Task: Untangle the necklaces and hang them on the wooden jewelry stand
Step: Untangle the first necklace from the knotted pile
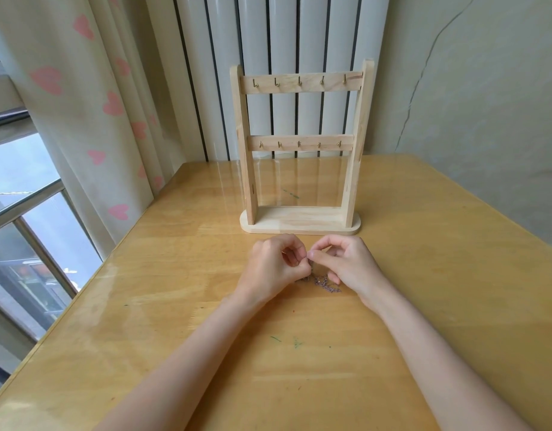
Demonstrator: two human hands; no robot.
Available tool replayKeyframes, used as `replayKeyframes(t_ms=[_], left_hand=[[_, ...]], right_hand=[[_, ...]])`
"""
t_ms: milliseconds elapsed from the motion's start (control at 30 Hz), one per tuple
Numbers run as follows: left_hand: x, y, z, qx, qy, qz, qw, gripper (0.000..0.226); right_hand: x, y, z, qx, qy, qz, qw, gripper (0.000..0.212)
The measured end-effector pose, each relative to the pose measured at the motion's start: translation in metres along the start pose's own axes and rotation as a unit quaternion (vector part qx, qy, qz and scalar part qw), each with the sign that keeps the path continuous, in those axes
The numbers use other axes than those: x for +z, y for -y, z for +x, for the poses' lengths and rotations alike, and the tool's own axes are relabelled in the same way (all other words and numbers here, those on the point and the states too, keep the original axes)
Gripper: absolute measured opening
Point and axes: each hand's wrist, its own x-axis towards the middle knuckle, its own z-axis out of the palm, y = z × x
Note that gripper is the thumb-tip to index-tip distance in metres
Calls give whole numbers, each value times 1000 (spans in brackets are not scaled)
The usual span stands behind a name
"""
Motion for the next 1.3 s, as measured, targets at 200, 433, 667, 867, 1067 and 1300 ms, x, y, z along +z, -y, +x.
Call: replayKeyframes(t_ms=[200, 433, 667, 867, 1067, 1300], left_hand=[[-2, 0, 0, 0, 3, 0, 1000, 15], [-3, 1, 2, 1, -6, -17, 1000, 12], [-1, 1, -2, 95, 15, 73, 993, 11], [1, 5, -3, 140, 43, 114, 983, 13], [2, 2, 1, 44, 36, -60, 997, 5], [7, -6, 3, -147, 40, -343, 927, 23]], right_hand=[[-3, -4, 4, 20, 15, -48, 999, 11], [-2, -2, 4, -29, -19, -68, 997, 9], [2, 0, 2, -41, -6, -153, 987, 18], [2, 0, -1, -91, -3, -244, 965, 13], [-1, -2, 2, -47, -40, -144, 988, 18], [4, -1, 2, -14, -33, 139, 990, 22]])
